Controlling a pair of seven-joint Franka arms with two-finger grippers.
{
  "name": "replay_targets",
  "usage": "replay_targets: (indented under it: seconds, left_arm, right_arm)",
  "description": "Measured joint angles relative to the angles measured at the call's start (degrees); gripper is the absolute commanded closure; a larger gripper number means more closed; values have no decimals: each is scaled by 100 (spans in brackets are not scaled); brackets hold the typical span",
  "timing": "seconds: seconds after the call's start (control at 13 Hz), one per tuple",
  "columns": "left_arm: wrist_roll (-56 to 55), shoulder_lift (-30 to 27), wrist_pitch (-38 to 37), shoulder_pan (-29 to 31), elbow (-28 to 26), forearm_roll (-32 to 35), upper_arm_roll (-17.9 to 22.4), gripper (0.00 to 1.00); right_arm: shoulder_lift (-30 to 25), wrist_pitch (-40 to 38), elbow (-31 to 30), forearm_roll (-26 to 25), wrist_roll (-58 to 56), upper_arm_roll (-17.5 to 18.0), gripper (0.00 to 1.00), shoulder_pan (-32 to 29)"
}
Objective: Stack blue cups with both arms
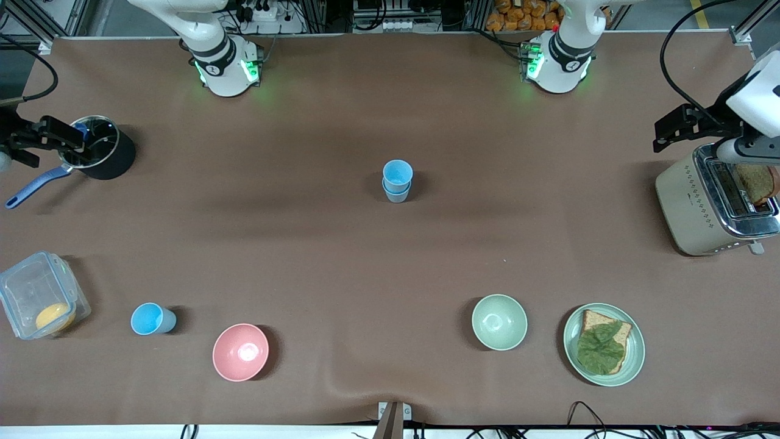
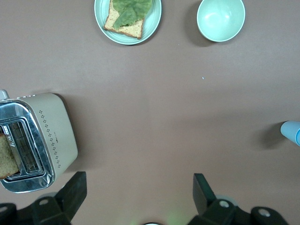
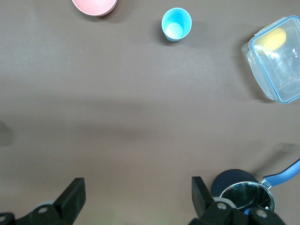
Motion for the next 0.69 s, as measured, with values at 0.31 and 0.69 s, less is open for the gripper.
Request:
replay_targets:
  seconds: [0.31,0.69]
  left_arm:
    - [0,-1,0,13,48,0,28,0]
    - [1,-1,0,62,135,20,238,0]
  right_arm:
    - [4,-27,0,0,0,-2,0,-1]
    - [10,-38,0,0,0,-2,0,-1]
